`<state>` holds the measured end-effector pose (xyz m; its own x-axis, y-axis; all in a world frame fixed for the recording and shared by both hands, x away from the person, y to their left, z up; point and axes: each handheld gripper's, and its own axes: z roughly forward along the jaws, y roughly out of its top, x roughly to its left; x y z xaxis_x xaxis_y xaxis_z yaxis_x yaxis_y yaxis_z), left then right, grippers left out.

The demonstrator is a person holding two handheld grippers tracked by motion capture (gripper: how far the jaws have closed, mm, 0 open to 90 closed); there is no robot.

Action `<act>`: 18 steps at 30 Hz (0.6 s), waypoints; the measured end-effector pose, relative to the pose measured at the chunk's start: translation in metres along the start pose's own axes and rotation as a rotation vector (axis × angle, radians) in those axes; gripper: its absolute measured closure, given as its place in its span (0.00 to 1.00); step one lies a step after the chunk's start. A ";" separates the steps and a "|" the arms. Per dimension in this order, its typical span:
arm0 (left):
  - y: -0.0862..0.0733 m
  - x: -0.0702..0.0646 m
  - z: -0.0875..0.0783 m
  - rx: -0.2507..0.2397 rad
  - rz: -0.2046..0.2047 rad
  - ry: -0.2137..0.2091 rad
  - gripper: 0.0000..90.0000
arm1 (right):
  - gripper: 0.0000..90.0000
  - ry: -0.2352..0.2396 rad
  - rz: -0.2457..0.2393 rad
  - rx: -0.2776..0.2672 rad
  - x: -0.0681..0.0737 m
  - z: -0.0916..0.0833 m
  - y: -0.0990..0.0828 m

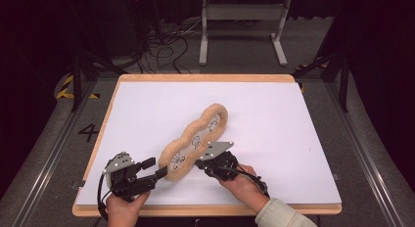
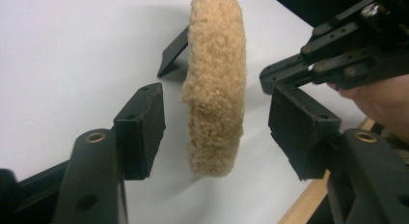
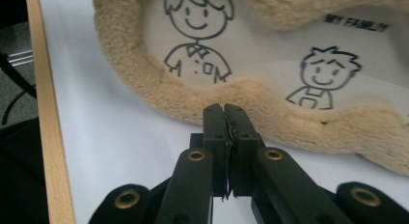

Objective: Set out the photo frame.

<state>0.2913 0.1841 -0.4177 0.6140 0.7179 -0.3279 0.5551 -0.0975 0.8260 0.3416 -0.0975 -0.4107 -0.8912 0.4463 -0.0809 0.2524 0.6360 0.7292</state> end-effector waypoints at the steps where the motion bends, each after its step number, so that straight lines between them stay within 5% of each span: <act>1: 0.000 0.000 0.003 0.009 -0.008 0.011 0.40 | 0.97 -0.004 0.004 -0.001 -0.001 -0.001 0.000; 12: -0.005 -0.002 0.032 0.117 -0.031 0.019 0.42 | 0.97 -0.042 0.041 -0.017 -0.010 -0.012 -0.004; 18: -0.007 -0.003 0.043 0.163 -0.033 0.023 0.53 | 0.97 -0.054 0.067 -0.029 -0.016 -0.018 -0.006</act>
<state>0.3097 0.1525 -0.4420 0.5819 0.7379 -0.3419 0.6599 -0.1826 0.7288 0.3480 -0.1199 -0.4012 -0.8508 0.5212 -0.0669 0.2992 0.5851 0.7538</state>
